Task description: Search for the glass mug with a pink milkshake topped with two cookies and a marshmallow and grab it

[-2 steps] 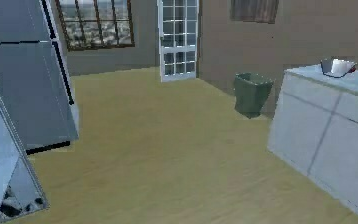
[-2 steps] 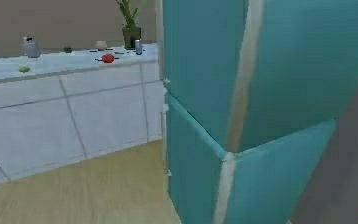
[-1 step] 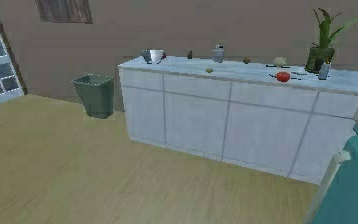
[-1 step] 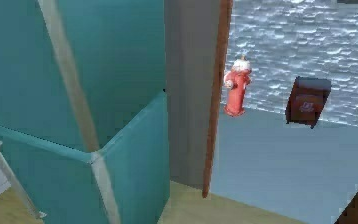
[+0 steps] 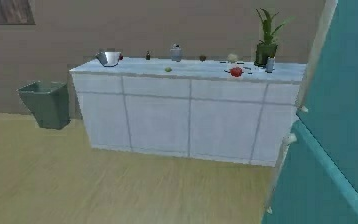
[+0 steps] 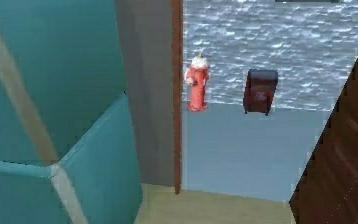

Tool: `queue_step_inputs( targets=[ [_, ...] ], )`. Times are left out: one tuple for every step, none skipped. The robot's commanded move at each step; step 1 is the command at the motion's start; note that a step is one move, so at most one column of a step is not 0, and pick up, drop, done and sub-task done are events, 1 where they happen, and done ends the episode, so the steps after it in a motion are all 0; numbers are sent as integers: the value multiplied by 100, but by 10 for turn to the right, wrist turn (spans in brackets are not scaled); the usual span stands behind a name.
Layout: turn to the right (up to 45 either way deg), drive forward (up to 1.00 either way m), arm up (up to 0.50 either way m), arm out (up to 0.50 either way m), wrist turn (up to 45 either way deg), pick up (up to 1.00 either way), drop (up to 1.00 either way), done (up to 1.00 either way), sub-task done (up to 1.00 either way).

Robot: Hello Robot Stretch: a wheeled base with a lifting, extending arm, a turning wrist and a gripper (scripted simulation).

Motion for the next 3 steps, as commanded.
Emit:
queue_step_inputs(
  targets=[
    [30,0,0,0,0,0,0,0,0],
    [0,100,0,0,0,0,0,0,0],
    [0,20,0,0,0,0,0,0,0]
  ],
)
